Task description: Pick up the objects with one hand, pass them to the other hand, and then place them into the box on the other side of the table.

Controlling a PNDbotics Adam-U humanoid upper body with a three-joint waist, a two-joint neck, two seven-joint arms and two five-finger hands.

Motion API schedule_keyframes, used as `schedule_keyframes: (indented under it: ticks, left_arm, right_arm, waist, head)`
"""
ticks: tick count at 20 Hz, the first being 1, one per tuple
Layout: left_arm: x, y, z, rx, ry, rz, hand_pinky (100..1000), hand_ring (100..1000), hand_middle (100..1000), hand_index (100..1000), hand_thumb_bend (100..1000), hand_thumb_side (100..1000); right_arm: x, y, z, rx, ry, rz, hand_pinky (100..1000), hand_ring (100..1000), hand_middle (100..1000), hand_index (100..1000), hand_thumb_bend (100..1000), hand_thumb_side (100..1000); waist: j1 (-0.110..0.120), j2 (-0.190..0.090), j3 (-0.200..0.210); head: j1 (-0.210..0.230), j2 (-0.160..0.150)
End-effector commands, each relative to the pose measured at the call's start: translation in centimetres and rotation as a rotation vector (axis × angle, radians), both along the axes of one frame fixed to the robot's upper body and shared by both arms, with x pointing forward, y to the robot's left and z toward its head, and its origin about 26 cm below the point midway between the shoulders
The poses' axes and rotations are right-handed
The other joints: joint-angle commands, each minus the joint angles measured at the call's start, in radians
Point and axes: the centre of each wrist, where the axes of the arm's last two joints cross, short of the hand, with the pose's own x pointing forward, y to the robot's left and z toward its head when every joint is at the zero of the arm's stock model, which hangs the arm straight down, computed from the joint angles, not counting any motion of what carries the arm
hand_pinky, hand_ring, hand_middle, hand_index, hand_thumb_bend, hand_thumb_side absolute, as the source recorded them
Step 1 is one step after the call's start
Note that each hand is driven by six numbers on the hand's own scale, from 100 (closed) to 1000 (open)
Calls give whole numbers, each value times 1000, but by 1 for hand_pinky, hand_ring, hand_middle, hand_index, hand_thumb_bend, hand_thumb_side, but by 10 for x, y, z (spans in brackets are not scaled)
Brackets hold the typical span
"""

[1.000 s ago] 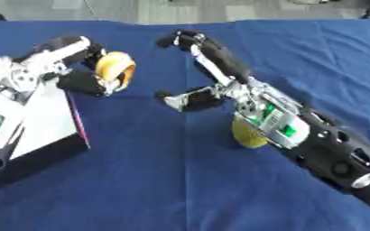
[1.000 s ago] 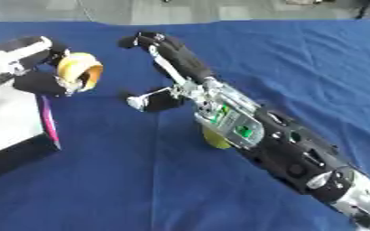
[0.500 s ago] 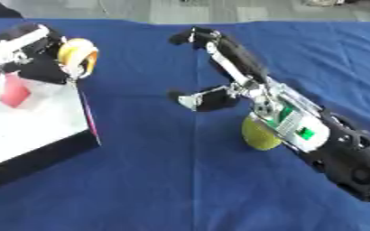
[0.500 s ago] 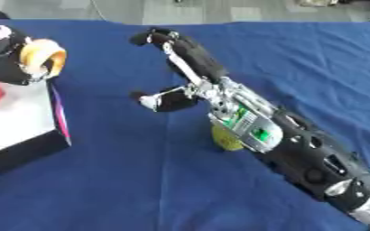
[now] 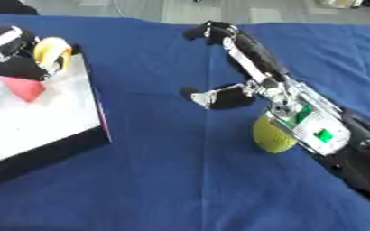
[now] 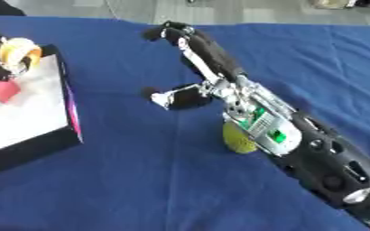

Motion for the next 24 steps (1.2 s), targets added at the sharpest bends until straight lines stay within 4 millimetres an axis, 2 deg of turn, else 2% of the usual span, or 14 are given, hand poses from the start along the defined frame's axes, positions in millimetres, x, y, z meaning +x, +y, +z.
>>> schedule_keyframes:
  ticks: [1, 4, 8, 10, 11, 13, 16, 19, 20, 22, 24]
  left_arm:
    - [3, 24, 12, 15, -31, 61, 811, 720, 560, 393, 100, 193]
    - [4, 36, 10, 18, -27, 95, 811, 721, 560, 394, 100, 172]
    - [5, 50, 5, 22, -13, 136, 813, 722, 561, 395, 100, 190]
    - [5, 55, 3, 23, -1, 151, 815, 723, 563, 397, 100, 190]
    - [5, 57, 1, 24, 6, 156, 817, 723, 564, 398, 100, 190]
    - [6, 60, 0, 26, 17, 162, 819, 726, 568, 408, 100, 188]
    - [6, 61, -2, 38, 35, 155, 832, 741, 589, 454, 100, 164]
    - [6, 61, -2, 56, 46, 141, 853, 765, 627, 535, 100, 261]
    - [6, 61, -2, 62, 44, 139, 870, 791, 668, 620, 138, 302]
    - [6, 61, -2, 76, 38, 136, 889, 825, 717, 687, 211, 338]
    - [6, 61, -1, 94, 31, 129, 907, 865, 754, 726, 381, 408]
  right_arm:
    - [-3, -3, 9, -14, -27, 10, 777, 849, 749, 826, 485, 136]
    - [-3, -3, 9, -20, -28, 18, 777, 847, 748, 825, 499, 133]
    - [-4, -2, 8, -28, -28, 24, 778, 846, 748, 824, 493, 138]
    - [-4, -2, 8, -34, -28, 26, 778, 844, 747, 823, 495, 139]
    - [-4, -2, 7, -37, -28, 28, 779, 843, 745, 822, 532, 129]
    - [-4, -2, 6, -43, -28, 31, 779, 843, 746, 821, 499, 142]
    - [-4, -2, 6, -57, -34, 35, 781, 842, 747, 821, 505, 142]
    - [-4, -2, 5, -63, -36, 32, 781, 842, 747, 821, 506, 144]
    - [-3, -2, 5, -64, -36, 31, 781, 842, 747, 821, 507, 145]
    - [-3, -2, 4, -64, -36, 29, 781, 842, 746, 821, 507, 145]
    - [-3, -2, 4, -64, -36, 28, 781, 842, 746, 821, 506, 145]
  waist:
    - [5, -25, 2]
    - [2, -24, 3]
    - [-1, -24, 5]
    - [-3, -24, 5]
    - [-4, -24, 5]
    - [-7, -23, 5]
    - [-11, -22, 5]
    - [-14, -21, 5]
    - [-15, -20, 5]
    - [-16, -20, 4]
    - [-15, -20, 3]
  head:
    - [21, 6]
    - [46, 6]
    - [72, 6]
    - [79, 6]
    - [82, 6]
    - [88, 6]
    - [88, 6]
    - [83, 6]
    - [81, 6]
    - [79, 6]
    - [78, 6]
